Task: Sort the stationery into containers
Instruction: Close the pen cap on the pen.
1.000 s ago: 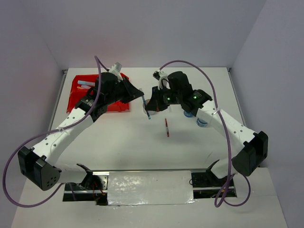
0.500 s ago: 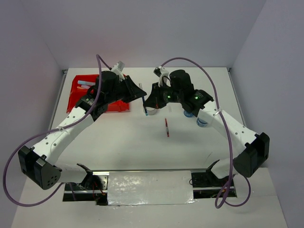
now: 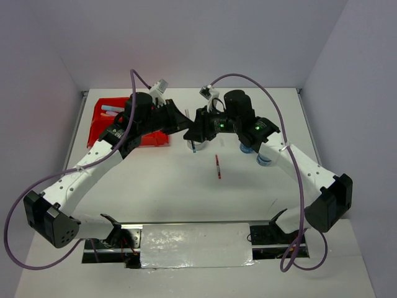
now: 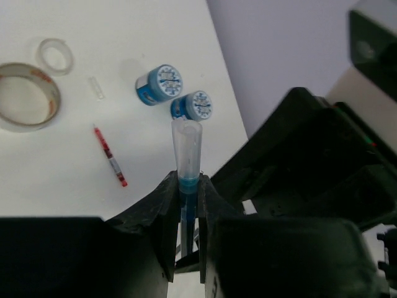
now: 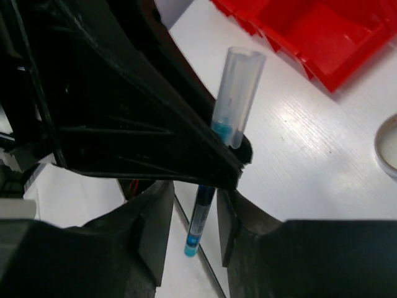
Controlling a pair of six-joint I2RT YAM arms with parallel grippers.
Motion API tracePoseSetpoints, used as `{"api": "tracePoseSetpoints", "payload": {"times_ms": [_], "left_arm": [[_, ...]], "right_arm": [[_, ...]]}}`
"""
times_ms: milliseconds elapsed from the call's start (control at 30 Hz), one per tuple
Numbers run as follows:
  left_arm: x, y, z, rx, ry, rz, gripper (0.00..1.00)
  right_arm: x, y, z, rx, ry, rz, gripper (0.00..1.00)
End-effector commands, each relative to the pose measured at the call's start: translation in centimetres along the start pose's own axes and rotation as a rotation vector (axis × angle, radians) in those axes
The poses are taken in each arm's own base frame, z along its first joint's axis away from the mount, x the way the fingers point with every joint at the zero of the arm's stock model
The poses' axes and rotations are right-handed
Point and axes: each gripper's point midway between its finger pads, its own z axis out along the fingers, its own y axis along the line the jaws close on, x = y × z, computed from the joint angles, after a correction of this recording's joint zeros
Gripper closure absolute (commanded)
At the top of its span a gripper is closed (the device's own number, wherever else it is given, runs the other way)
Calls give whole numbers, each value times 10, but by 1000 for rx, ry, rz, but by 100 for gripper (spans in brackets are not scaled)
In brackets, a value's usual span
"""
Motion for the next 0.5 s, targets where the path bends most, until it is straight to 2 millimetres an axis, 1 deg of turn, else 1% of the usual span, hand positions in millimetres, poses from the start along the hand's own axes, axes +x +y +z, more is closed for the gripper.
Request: {"api": "tracePoseSetpoints", "payload": {"times_ms": [0,67,100,167,200,267,300,333,400,467], "left_arm": [[-10,-69,-27,281,-22,151,100],[-8,-78,-33,335,-16,185,100],[-10,-84,-36,361,-30,198,100],[-8,-87,-38,391,-22,198,100],[-10,-92,-42,412,-37,206,100],[-6,-89,-42,409,-31,190,100],[-10,-94,-44,428,-49,201,100],[-10,-95,-45,432,-51,205,100],[-10,-95,-45,434,-46,213,100],[-10,-97,-48,441,-53,227,99]], "right_arm": [[-30,36,-13,-157,-110,-112,57],[-29,38,-14,-166,-108,-112,57],[-30,39,-14,-169,-110,-112,57],[-31,41,-15,-180,-116,-113,63],[-33,42,-15,-184,-121,-116,66],[-33,44,-16,-191,-121,-117,75],[-34,45,-17,-192,-127,-120,82],[-34,45,-19,-191,-133,-120,93],[-35,46,-22,-188,-148,-126,100],[-35,47,-25,-180,-162,-129,100]]}}
